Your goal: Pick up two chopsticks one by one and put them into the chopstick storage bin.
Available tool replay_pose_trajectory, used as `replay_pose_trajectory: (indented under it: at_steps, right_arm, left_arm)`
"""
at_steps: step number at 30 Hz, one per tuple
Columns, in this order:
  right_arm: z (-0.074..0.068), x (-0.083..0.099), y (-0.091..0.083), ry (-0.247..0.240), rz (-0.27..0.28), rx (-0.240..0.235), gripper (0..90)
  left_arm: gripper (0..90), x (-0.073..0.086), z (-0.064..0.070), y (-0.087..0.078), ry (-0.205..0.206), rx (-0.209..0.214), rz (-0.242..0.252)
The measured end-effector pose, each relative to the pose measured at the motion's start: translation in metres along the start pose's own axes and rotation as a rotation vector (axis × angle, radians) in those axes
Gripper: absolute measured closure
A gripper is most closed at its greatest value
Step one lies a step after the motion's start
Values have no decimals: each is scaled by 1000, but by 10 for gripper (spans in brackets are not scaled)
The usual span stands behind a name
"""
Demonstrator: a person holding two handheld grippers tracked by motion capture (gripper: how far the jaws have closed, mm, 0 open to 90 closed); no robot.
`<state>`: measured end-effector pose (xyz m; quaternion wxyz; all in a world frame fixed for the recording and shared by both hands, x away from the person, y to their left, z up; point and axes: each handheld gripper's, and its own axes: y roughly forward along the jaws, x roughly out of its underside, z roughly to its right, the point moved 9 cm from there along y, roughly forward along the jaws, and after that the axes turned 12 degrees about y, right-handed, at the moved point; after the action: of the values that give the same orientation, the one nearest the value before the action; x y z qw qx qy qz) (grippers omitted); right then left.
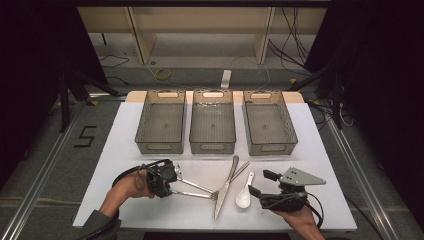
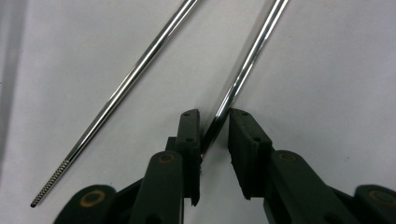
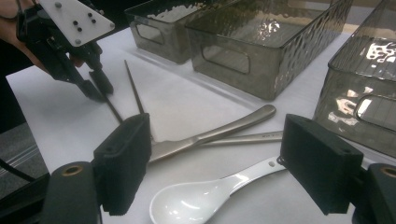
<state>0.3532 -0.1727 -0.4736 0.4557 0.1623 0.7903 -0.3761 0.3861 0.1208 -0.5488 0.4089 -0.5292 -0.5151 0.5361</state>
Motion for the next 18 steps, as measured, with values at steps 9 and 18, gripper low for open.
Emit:
replay_pose_trajectory:
  at_steps: [9, 18]
  right_arm:
    - [-1, 2, 2, 2, -22, -9, 260]
    - [-1, 4, 3, -4, -33, -13, 260]
  left_arm:
    - [810, 1, 8, 0, 58, -5, 10]
    - [846, 1, 10, -1, 99, 1, 11]
